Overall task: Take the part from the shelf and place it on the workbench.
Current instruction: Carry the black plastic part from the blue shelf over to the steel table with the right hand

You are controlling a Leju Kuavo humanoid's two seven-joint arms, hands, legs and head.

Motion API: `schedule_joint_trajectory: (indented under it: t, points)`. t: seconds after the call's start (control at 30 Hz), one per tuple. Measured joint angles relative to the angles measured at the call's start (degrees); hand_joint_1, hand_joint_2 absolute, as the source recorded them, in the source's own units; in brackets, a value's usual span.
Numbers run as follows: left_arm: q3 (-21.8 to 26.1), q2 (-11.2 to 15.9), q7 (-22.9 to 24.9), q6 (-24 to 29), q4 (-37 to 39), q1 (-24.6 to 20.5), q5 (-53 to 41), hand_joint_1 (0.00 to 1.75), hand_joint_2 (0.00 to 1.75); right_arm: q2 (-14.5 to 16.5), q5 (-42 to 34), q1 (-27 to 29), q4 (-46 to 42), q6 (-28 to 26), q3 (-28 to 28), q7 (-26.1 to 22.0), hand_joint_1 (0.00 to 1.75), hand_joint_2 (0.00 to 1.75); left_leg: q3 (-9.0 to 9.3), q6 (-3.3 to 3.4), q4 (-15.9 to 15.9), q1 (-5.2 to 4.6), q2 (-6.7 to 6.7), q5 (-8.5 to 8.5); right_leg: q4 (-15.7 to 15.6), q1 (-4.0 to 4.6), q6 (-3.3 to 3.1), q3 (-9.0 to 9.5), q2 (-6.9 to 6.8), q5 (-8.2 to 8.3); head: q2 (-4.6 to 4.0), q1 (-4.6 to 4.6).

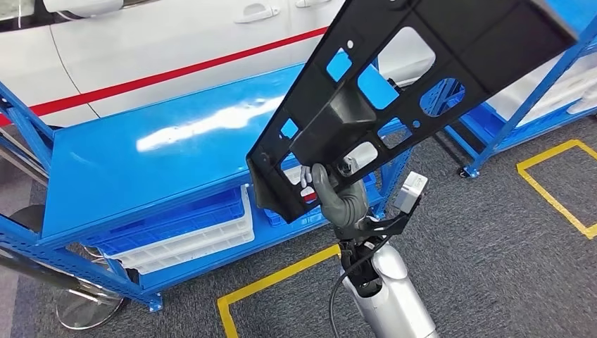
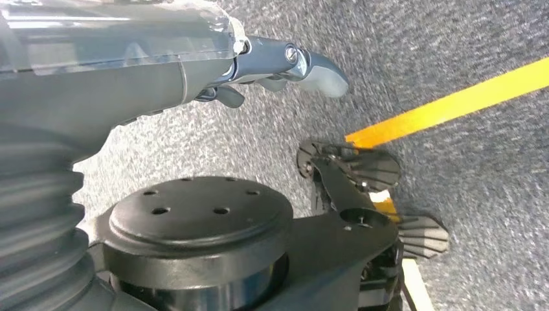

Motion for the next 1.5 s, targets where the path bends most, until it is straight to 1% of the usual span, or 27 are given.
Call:
schedule_joint_trajectory:
  t: [0.07, 0.13, 0.17, 0.23, 0.27, 0.3, 0.33, 0.4, 0.47, 0.5, 0.57, 0.63, 0.67, 0.7, 0.73, 0.8, 0.87, 0.93, 1.0, 1.07, 1.13, 1.2, 1.23, 1.3, 1.33, 1.4, 1.5]
  points:
    - [-0.10, -0.11, -0.15, -0.04, 0.00, -0.01, 0.04, 0.00, 1.75, -0.07, 0.62, 0.65, -0.15, 0.19, -0.05, 0.17, 1.69, 1.75, -0.63, 0.38, -0.88, 0.36, 1.16, 1.57, 3.69, 0.06, 0.53, -1.28, -0.89, -4.25, 0.00, 0.13]
    - [-0.13, -0.16, -0.31, -0.15, 0.00, 0.05, 0.10, 0.00, 1.75, -0.13, 1.21, 1.49, -0.21, 0.30, -0.02, 0.03, 1.69, 1.75, -2.00, 0.46, -0.89, 0.36, 2.14, 2.69, 10.42, -0.33, 1.16, -3.01, -1.70, -9.28, 0.00, 0.18]
    - [-0.14, -0.18, -0.36, -0.23, 0.00, 0.10, 0.16, 0.00, 1.75, -0.17, 1.55, 2.11, -0.22, 0.28, -0.01, -0.08, 1.69, 1.75, -2.74, 0.30, -0.80, 0.40, 2.66, 3.16, 13.28, -0.63, 1.48, -3.42, -1.92, -10.11, 0.00, 0.19]
    - [-0.14, -0.20, -0.42, -0.36, 0.00, 0.16, 0.32, 0.00, 1.75, -0.25, 2.28, 3.55, -0.22, 0.10, 0.01, -0.32, 1.69, 1.75, -4.39, -0.12, -0.29, 0.63, 3.82, 3.91, 14.54, -1.31, 2.25, -2.01, -2.43, -8.13, 0.00, 0.19]
    - [-0.14, -0.21, -0.42, -0.42, 0.00, 0.16, 0.37, 0.00, 1.75, -0.27, 2.53, 4.13, -0.25, 0.00, 0.03, -0.47, 1.69, 1.75, -5.28, -0.40, 0.24, 0.79, 4.34, 4.16, 12.40, -1.67, 2.73, 0.12, -3.03, -6.59, 0.00, 0.18]
    - [-0.14, -0.19, -0.43, -0.45, 0.01, 0.17, 0.40, 0.00, 1.75, -0.27, 2.69, 4.50, -0.31, -0.07, 0.07, -0.61, 1.69, 1.75, -6.23, -0.75, 0.95, 0.89, 4.81, 4.29, 8.96, -1.89, 3.26, 2.86, -4.11, -6.08, 0.00, 0.21]
    - [-0.14, -0.17, -0.44, -0.47, 0.01, 0.18, 0.42, 0.00, 1.75, -0.25, 2.80, 4.69, -0.44, -0.10, 0.13, -0.72, 1.69, 1.75, -7.04, -1.12, 1.76, 0.95, 5.24, 4.31, 5.41, -1.81, 3.31, 5.39, -5.02, -6.46, 0.00, 0.21]
    - [-0.14, -0.16, -0.49, -0.46, 0.02, 0.20, 0.53, 0.00, 1.75, -0.22, 3.33, 4.94, -0.78, -0.30, 0.25, -0.85, 1.69, 1.75, -7.96, -1.91, 3.00, 0.93, 6.04, 4.43, 1.17, -1.35, 2.52, 7.83, -6.03, -8.20, 0.00, 0.17]
    - [-0.14, -0.20, -0.51, -0.45, 0.02, 0.19, 0.68, 0.00, 1.75, -0.21, 4.21, 5.66, -1.07, -0.79, 0.31, -0.86, 1.69, 1.75, -8.15, -2.69, 3.41, 1.21, 6.71, 4.73, 0.69, -0.97, 1.04, 7.46, -5.32, -8.08, 0.00, 0.08]
    - [-0.14, -0.21, -0.51, -0.46, 0.02, 0.18, 0.73, 0.00, 1.75, -0.21, 4.69, 6.12, -1.18, -1.07, 0.32, -0.85, 1.69, 1.75, -8.40, -3.08, 3.81, 1.43, 6.29, 4.25, 0.64, -0.87, 0.42, 7.17, -4.93, -7.73, 0.00, 0.08]
    - [-0.21, -0.21, -0.53, -0.50, 0.02, 0.25, 0.66, 0.00, 1.75, -0.19, 5.65, 7.06, -1.46, -1.63, 0.45, -0.89, 1.69, 1.75, -9.78, -3.56, 7.38, 1.70, 4.20, 0.73, 0.45, -0.77, -0.74, 6.33, -4.10, -6.91, 0.00, 0.04]
    - [-0.35, -0.21, -0.61, -0.58, 0.02, 0.43, 0.38, 0.00, 1.75, -0.15, 6.46, 8.00, -1.95, -2.24, 0.70, -0.99, 1.69, 1.75, -11.99, -3.46, 14.49, 1.67, 2.31, -4.22, 0.50, -0.42, -1.43, 5.20, -3.05, -6.04, 0.00, -0.04]
    - [-0.45, -0.21, -0.66, -0.63, 0.02, 0.49, 0.26, 0.00, 1.75, -0.15, 6.71, 8.48, -2.14, -2.49, 0.80, -1.03, 1.69, 1.75, -12.74, -3.27, 17.64, 1.63, 1.98, -5.58, 0.51, -0.18, -1.60, 4.65, -2.48, -5.59, 0.00, -0.05]
    - [-0.55, -0.21, -0.71, -0.66, 0.02, 0.50, 0.17, 0.00, 1.75, -0.15, 6.87, 8.92, -2.25, -2.64, 0.82, -1.04, 1.69, 1.75, -12.76, -2.98, 19.23, 1.57, 1.83, -5.72, 0.54, 0.06, -1.70, 4.13, -1.87, -5.14, 0.00, -0.06]
    - [-0.63, -0.21, -0.74, -0.67, 0.02, 0.48, 0.10, 0.00, 1.75, -0.15, 6.97, 9.28, -2.29, -2.74, 0.82, -1.03, 1.69, 1.75, -11.83, -2.60, 18.76, 1.45, 1.73, -4.82, 0.56, 0.26, -1.73, 3.65, -1.24, -4.71, 0.00, -0.05]
    - [-0.79, -0.19, -0.74, -0.72, 0.03, 0.42, -0.04, 0.00, 1.75, -0.15, 7.30, 9.82, -2.59, -3.14, 0.82, -1.03, 1.69, 1.75, -7.18, -1.49, 12.07, 0.97, 0.62, -1.94, 0.60, 0.43, -1.66, 2.89, 0.04, -3.94, 0.00, -0.06]
    - [-1.01, -0.02, -0.72, -0.82, 0.09, 0.38, -0.24, 0.00, 1.75, -0.11, 8.02, 10.17, -3.33, -4.00, 0.82, -1.02, 1.69, 1.75, -2.54, -0.65, 4.56, 0.55, -1.29, -0.82, 0.55, 0.33, -1.24, 2.42, 1.06, -3.20, 0.00, -0.05]
    - [-1.31, 0.12, -0.63, -0.96, 0.15, 0.27, -0.43, 0.00, 1.75, -0.04, 9.12, 10.65, -4.23, -4.96, 0.81, -0.97, 1.69, 1.75, -1.16, -0.39, 1.85, 0.25, -1.88, -0.88, 0.26, 0.02, -0.52, 2.23, 1.89, -2.43, 0.00, -0.13]
    - [-1.57, 0.10, -0.41, -1.09, 0.15, 0.14, -0.64, 0.00, 1.75, -0.01, 10.38, 11.33, -5.27, -5.87, 0.79, -0.84, 1.69, 1.75, -0.98, -0.15, 0.59, 0.29, -0.87, 0.08, 0.05, 0.04, 0.13, 2.14, 2.22, -2.08, 0.00, -0.18]
    - [-1.74, 0.08, -0.16, -1.26, 0.15, 0.13, -0.84, 0.00, 1.75, -0.01, 11.58, 11.76, -6.39, -6.70, 0.78, -0.63, 1.69, 1.75, -0.80, 0.21, -0.72, 0.57, 0.46, 1.25, 2.63, 0.28, 0.58, 0.90, 0.65, -4.20, 0.00, -0.05]
    - [-1.96, 0.07, 0.11, -1.50, 0.15, 0.20, -0.94, 0.00, 1.75, -0.01, 12.45, 12.06, -7.17, -7.37, 0.78, -0.33, 1.69, 1.75, -1.15, 0.42, -0.90, 0.57, 1.80, 1.78, 9.12, 0.06, 1.00, -1.76, -1.26, -8.21, 0.00, 0.07]
    - [-2.28, 0.07, 0.35, -1.71, 0.15, 0.28, -1.01, 0.00, 1.75, -0.02, 13.03, 12.62, -7.52, -7.99, 0.78, -0.05, 1.69, 1.75, -1.65, 0.38, -0.59, 0.63, 3.17, 1.89, 13.98, -0.47, 1.56, -3.33, -1.97, -10.00, 0.00, 0.08]
    - [-2.43, 0.07, 0.39, -1.78, 0.15, 0.28, -1.02, 0.00, 1.75, -0.02, 13.25, 12.94, -7.67, -8.27, 0.78, 0.04, 1.69, 1.75, -1.88, 0.28, -0.34, 0.72, 3.83, 1.85, 13.62, -0.79, 1.87, -2.72, -2.29, -9.42, 0.00, 0.08]
    - [-2.63, 0.08, 0.33, -1.90, 0.15, 0.22, -1.02, 0.00, 1.75, -0.02, 13.71, 13.32, -8.07, -8.73, 0.78, 0.04, 1.69, 1.75, -2.35, -0.25, 0.56, 0.96, 4.94, 1.52, 7.36, -1.30, 2.46, 1.19, -3.79, -6.76, 0.00, 0.08]
    - [-2.68, 0.12, 0.26, -1.95, 0.16, 0.19, -1.02, 0.00, 1.75, -0.01, 13.91, 13.39, -8.29, -8.89, 0.78, 0.00, 1.69, 1.75, -2.62, -0.68, 1.15, 0.94, 5.39, 1.23, 4.01, -1.24, 2.44, 3.14, -4.86, -5.85, 0.00, 0.09]
    - [-2.76, 0.20, 0.11, -2.04, 0.17, 0.16, -1.01, 0.00, 1.75, 0.00, 14.42, 13.57, -8.64, -9.34, 0.75, -0.24, 1.69, 1.75, -2.96, -1.56, 2.00, 0.78, 6.07, 0.74, 0.81, -0.93, 1.62, 4.77, -5.89, -5.51, 0.00, -0.02]
    - [-3.00, 0.23, 0.16, -1.97, 0.17, 0.01, -1.16, 0.00, 1.75, 0.02, 15.19, 14.13, -8.97, -9.84, 0.68, -0.90, 1.69, 1.75, -3.00, -2.54, 2.34, 0.94, 6.69, 0.45, 0.64, -0.64, 0.09, 4.40, -4.60, -5.24, 0.00, -0.10]
